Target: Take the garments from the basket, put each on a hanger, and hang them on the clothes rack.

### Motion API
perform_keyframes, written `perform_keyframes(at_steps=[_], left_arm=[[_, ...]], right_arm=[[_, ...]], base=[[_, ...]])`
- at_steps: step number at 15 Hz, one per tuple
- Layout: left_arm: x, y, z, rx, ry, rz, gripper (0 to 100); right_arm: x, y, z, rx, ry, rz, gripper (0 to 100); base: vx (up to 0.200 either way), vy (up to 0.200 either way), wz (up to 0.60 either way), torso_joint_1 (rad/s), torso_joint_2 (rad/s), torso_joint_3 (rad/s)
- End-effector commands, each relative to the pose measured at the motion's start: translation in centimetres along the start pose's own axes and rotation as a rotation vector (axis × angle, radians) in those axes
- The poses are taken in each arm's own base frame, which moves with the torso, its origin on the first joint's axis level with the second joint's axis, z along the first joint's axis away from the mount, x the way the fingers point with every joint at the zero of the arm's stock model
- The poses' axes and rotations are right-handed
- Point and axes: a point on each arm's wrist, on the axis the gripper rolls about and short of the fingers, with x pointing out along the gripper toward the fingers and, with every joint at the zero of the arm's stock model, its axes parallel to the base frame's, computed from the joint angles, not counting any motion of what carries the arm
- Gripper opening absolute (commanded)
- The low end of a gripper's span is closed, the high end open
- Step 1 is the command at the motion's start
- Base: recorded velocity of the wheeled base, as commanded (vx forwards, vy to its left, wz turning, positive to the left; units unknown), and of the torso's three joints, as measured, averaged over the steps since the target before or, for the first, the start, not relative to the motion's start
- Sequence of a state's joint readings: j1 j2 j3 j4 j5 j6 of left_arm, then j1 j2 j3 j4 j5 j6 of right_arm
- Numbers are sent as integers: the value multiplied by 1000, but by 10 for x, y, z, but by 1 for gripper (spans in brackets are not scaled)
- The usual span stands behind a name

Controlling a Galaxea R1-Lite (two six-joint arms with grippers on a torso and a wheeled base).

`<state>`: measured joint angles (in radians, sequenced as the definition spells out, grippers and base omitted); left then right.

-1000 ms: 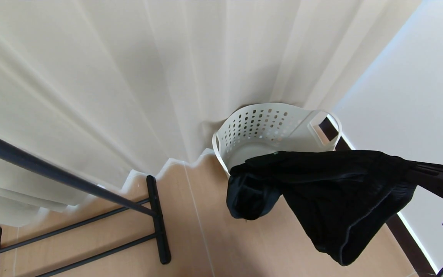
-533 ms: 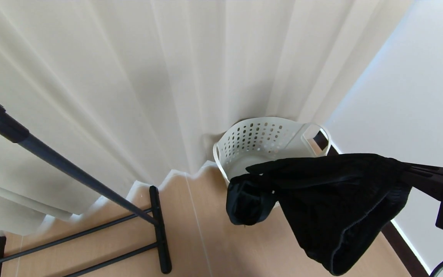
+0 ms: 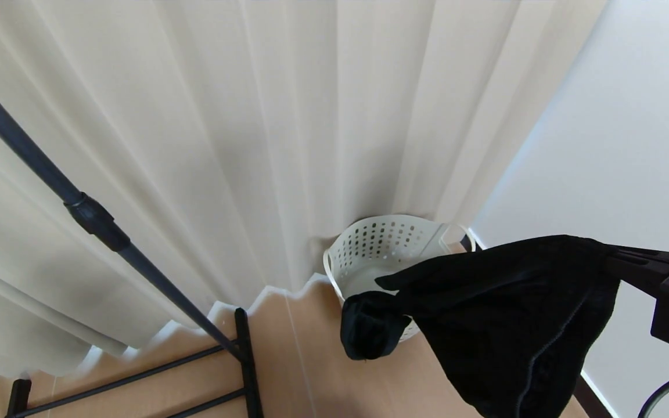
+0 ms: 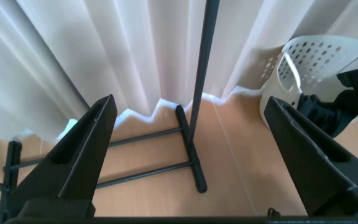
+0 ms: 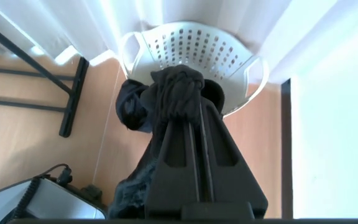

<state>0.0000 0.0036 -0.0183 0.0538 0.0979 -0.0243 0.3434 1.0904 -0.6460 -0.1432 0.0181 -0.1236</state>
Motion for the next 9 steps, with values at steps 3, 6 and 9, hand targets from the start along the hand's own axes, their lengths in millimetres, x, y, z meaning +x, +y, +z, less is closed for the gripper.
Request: perform_keyframes(at_steps=[3,6,9], left_arm=[[0,0,0,0,-1,2,100],[0,0,0,-1,-2,2,100],[0,0,0,-1,-2,5,100]], right_arm=[[0,0,0,-1,-2,0,0],[0,0,0,-1,-2,0,0],[0,0,0,-1,-2,0,0]], base=[[0,0,0,139,-471,-141],[0,0,0,160,-492,-128],[0,0,0,185,-517,-128]])
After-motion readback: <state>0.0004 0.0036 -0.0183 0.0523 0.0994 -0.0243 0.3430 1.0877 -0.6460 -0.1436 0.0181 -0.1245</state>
